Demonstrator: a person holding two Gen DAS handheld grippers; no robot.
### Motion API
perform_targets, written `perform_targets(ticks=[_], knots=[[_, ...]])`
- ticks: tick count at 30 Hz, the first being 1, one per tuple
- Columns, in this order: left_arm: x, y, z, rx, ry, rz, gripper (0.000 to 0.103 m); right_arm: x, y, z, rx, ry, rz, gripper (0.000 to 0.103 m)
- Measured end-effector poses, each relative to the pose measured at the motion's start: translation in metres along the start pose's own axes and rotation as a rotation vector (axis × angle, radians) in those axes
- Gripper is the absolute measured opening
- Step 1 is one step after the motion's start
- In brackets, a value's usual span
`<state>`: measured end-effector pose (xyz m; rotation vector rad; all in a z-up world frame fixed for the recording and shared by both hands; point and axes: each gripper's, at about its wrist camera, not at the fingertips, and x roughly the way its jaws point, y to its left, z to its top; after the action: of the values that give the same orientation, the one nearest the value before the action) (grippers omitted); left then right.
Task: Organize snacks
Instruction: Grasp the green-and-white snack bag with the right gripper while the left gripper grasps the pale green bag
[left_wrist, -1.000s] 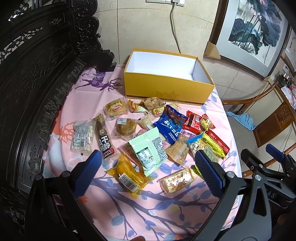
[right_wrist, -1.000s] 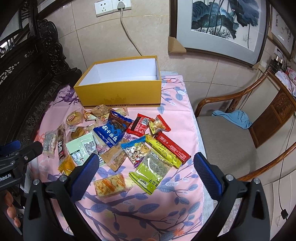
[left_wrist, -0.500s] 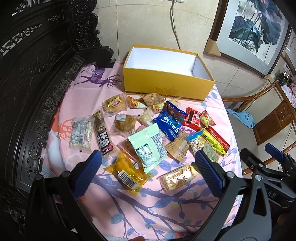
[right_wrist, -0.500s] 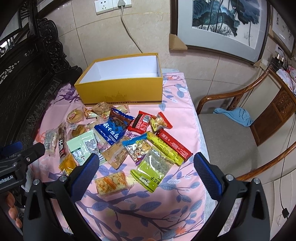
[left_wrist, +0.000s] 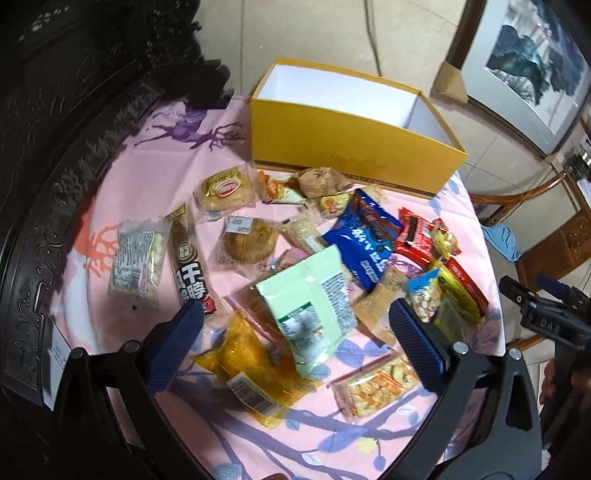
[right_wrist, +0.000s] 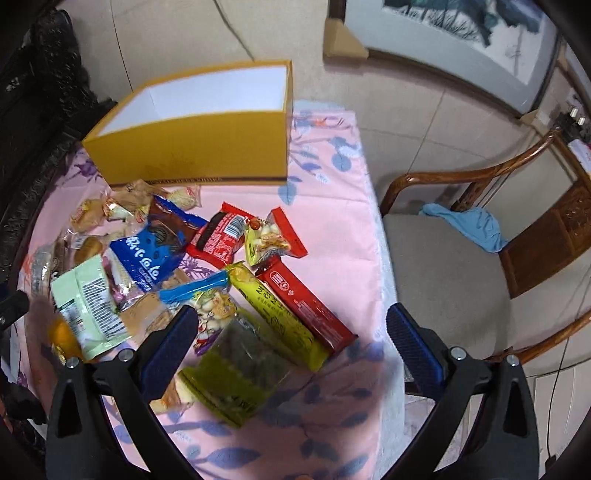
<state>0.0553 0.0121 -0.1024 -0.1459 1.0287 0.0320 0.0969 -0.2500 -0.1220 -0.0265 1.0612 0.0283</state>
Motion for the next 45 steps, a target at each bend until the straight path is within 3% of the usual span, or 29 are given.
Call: perform_targets(ticks=[10, 12, 14, 20, 22, 23, 24, 27, 30, 36, 38, 40, 45], knots=[[0.020, 0.023, 0.008, -0.038, 0.049, 0.067, 0.101, 0.056, 0.061, -0.008, -0.150, 0.096, 0.146, 0.102], [0.023, 0.026, 0.007, -0.043, 0.059, 0.071, 0.101, 0.069, 0.067, -0.011, -0.178, 0.115, 0.153, 0.092], [0.025, 0.028, 0.007, -0.043, 0.061, 0.072, 0.101, 0.083, 0.066, -0.012, -0.172, 0.149, 0.184, 0.088], [0.029, 0.024, 0.006, -0.024, 0.072, 0.037, 0.101, 0.101, 0.051, -0.011, -0.153, 0.144, 0.313, 0.088], [0.034, 0.015, 0.003, 0.002, 0.092, 0.013, 0.101, 0.102, 0.052, -0.009, -0.182, 0.127, 0.321, 0.080], [0.038, 0.009, 0.001, 0.007, 0.100, 0.000, 0.101, 0.101, 0.052, -0.007, -0.186, 0.125, 0.342, 0.053], [0.042, 0.004, -0.001, 0.008, 0.107, -0.009, 0.101, 0.100, 0.051, -0.002, -0.178, 0.137, 0.385, 0.050], [0.061, -0.013, -0.006, 0.030, 0.128, -0.021, 0.101, 0.091, 0.059, -0.002, -0.221, 0.141, 0.336, 0.048], [0.078, -0.023, -0.007, 0.059, 0.138, 0.007, 0.101, 0.079, 0.062, -0.006, -0.190, 0.138, 0.349, 0.048], [0.095, -0.025, -0.004, -0.029, 0.147, -0.042, 0.097, 0.052, 0.051, -0.010, -0.157, 0.094, 0.364, 0.048], [0.098, -0.028, -0.007, -0.019, 0.155, 0.009, 0.083, 0.050, 0.047, -0.009, -0.148, 0.093, 0.357, 0.049], [0.105, -0.033, -0.013, 0.006, 0.180, 0.034, 0.077, 0.048, 0.043, -0.009, -0.134, 0.094, 0.356, 0.049], [0.115, -0.049, -0.016, 0.093, 0.130, 0.108, 0.077, 0.054, 0.039, -0.013, -0.117, 0.122, 0.352, 0.049]])
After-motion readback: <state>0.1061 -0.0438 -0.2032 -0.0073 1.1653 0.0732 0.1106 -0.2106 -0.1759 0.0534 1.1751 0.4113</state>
